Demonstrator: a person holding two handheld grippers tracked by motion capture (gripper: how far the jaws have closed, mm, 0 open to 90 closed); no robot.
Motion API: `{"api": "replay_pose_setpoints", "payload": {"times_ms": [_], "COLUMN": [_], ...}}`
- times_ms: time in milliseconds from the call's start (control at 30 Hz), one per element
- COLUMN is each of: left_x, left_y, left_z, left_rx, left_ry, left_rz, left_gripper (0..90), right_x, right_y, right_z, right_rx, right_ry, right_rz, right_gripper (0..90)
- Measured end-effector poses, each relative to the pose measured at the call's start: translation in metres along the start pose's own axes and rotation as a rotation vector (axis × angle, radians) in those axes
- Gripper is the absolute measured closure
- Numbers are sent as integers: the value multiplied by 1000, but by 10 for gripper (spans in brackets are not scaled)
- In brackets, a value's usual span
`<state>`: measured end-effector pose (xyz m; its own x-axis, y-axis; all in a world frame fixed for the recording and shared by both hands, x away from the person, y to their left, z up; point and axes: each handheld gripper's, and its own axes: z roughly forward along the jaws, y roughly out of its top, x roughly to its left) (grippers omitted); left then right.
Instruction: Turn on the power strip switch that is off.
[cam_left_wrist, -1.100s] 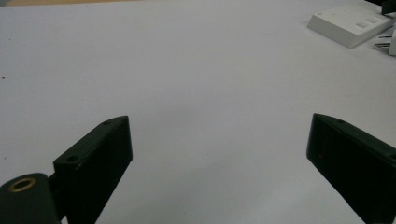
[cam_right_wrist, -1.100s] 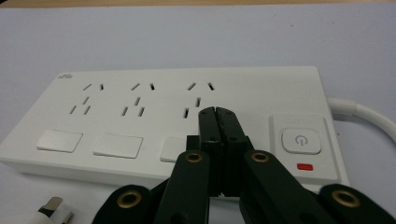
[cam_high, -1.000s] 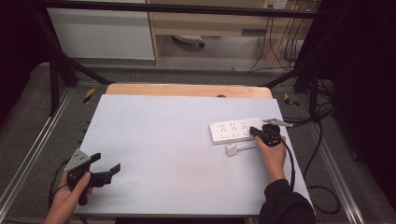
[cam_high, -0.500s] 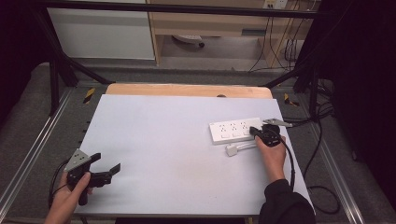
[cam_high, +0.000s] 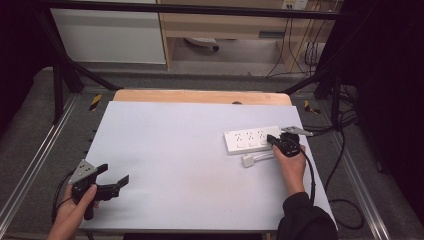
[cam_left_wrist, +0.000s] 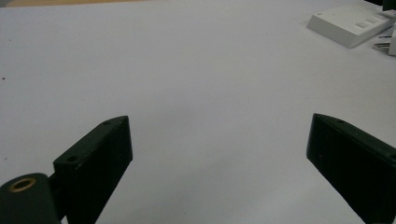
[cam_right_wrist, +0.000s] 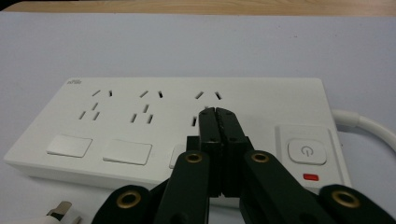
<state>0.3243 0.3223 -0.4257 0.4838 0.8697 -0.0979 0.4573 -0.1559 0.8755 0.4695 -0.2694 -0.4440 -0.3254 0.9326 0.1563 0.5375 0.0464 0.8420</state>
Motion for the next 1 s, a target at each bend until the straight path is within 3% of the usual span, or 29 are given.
{"api": "replay_pose_setpoints", "payload": {"times_ms": [267,1000], "left_x": [0,0], "left_y": [0,0], "left_z": [0,1], "left_rx": [1,2], "left_ry": [0,-1], "left_rz": [0,-2], "left_gripper": [70,70], "right_x": [1,5], "right_y": [1,4], "right_z": [0,-4], "right_rx": [-4,-29], "right_ry": [3,13], "right_rz": [2,-9], "right_gripper": [900,790]}}
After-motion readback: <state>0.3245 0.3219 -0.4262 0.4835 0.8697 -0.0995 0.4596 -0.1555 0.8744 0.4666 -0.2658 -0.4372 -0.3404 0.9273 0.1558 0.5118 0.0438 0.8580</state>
